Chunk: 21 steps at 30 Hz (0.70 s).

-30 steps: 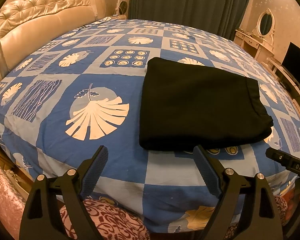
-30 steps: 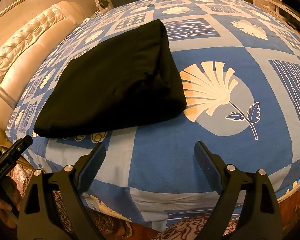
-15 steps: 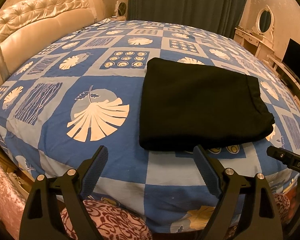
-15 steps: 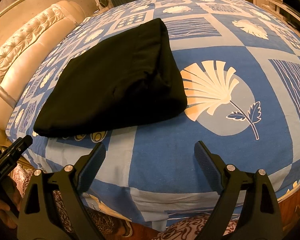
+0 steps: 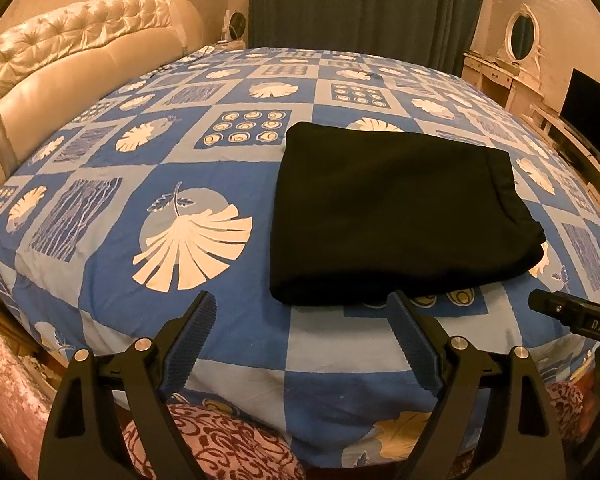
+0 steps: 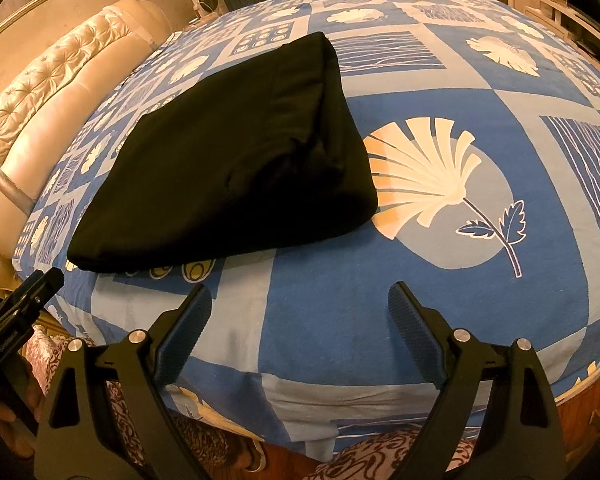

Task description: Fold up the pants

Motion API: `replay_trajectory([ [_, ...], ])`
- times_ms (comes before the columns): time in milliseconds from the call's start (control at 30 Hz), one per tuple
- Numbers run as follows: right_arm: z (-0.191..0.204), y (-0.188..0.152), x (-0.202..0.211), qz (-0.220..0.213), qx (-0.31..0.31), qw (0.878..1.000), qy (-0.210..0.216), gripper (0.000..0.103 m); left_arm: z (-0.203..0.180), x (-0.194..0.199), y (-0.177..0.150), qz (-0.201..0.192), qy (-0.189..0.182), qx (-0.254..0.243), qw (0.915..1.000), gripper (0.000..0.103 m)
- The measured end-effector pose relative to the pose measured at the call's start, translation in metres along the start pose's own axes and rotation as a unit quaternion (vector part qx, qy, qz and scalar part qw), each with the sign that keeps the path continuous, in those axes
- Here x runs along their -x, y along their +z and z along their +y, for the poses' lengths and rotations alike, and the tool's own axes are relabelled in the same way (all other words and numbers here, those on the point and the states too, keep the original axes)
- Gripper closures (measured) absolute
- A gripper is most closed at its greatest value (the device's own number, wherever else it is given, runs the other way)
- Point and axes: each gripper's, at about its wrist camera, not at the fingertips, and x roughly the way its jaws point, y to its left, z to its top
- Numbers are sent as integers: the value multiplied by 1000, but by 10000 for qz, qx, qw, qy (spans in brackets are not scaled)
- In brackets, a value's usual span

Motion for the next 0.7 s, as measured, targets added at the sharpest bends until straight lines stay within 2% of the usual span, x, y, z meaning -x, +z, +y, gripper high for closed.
replay_trajectory([
  [267,2,-3,-1,36,16,10000,17,13,-1,2,2,-37,147,14,9999,17],
  [433,2,-3,-3,94,24,9999,37,13,-1,2,6,25,358,-42,9993,17],
  [500,1,-3,-3,112,33,9999,44,13,-3,5,8,-64,516,-142,9985,17],
  [633,0,-2,-4,146,21,9999,75,13,0,9,12,-163,404,-54,9990,17],
  [700,-1,-2,-3,163,-3,9998,90,13,2,8,13,-206,476,68,9986,16],
])
